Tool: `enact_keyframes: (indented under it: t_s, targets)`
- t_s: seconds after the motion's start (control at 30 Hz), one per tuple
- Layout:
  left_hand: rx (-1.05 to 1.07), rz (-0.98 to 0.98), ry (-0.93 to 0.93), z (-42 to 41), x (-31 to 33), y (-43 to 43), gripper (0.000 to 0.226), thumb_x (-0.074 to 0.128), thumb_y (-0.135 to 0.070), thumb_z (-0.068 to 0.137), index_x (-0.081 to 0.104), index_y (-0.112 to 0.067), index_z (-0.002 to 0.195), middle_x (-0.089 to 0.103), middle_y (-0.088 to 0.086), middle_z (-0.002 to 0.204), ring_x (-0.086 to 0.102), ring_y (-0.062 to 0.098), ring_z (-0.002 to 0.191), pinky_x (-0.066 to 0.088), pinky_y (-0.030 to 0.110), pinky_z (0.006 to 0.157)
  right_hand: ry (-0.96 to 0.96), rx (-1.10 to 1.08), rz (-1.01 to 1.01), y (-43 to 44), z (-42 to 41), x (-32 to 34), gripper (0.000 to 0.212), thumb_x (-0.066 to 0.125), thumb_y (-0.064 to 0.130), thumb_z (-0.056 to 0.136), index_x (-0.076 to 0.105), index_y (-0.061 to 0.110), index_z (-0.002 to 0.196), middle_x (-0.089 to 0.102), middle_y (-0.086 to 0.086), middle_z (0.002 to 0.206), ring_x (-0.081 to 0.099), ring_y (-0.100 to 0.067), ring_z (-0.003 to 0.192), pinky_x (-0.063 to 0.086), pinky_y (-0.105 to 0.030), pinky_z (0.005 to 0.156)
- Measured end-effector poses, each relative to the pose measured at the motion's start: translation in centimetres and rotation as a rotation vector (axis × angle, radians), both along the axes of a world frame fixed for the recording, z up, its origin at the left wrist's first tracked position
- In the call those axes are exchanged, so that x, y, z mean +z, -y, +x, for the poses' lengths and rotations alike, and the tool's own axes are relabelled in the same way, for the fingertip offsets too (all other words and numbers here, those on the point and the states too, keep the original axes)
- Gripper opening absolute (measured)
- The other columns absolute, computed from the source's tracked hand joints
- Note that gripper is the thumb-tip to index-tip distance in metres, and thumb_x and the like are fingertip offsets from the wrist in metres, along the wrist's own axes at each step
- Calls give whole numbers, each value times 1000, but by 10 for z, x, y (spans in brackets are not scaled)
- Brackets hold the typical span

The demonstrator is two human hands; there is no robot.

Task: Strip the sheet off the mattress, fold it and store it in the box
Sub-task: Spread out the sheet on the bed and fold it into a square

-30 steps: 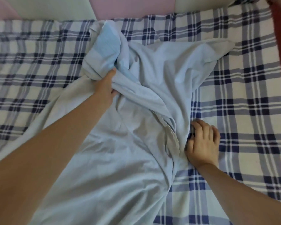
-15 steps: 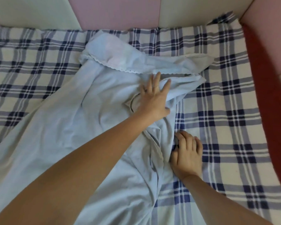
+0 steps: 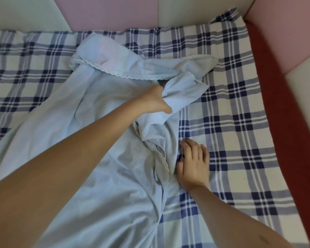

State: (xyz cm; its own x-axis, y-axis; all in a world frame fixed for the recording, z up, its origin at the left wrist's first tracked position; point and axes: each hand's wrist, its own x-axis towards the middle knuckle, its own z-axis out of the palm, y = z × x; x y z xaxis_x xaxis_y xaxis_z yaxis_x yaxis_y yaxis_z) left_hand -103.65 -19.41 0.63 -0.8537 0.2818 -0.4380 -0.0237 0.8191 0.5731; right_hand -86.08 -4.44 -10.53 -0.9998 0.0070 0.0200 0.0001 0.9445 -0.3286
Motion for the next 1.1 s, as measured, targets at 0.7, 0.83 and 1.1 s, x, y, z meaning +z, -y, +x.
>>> enact_keyframes:
  t_s: [0.7,0.83,1.1]
  targets:
    - [-451,-535,-795,96,-34,-33,39,56,-7,54,73,-16,88,63,2,75,49,12,36,29,18,31,-39,-14,26,0,0,-2,46,37,25,72,56,12,112,57,-6,110,45,-22,109,21,-45,111]
    - [-301,-479,-520,83,-27,-40,41,73,-7,47,70,-15,87,67,1,69,61,15,49,39,18,40,-18,8,10,-1,0,0,51,37,25,72,53,14,119,54,-4,119,45,-21,116,22,-46,111]
    - [1328,637,-630,-45,31,-2,32,32,1,95,49,19,115,55,33,115,55,24,87,44,18,78,-16,17,-20,-4,2,-1,51,40,25,72,47,19,123,52,0,127,45,-17,122,23,-46,110]
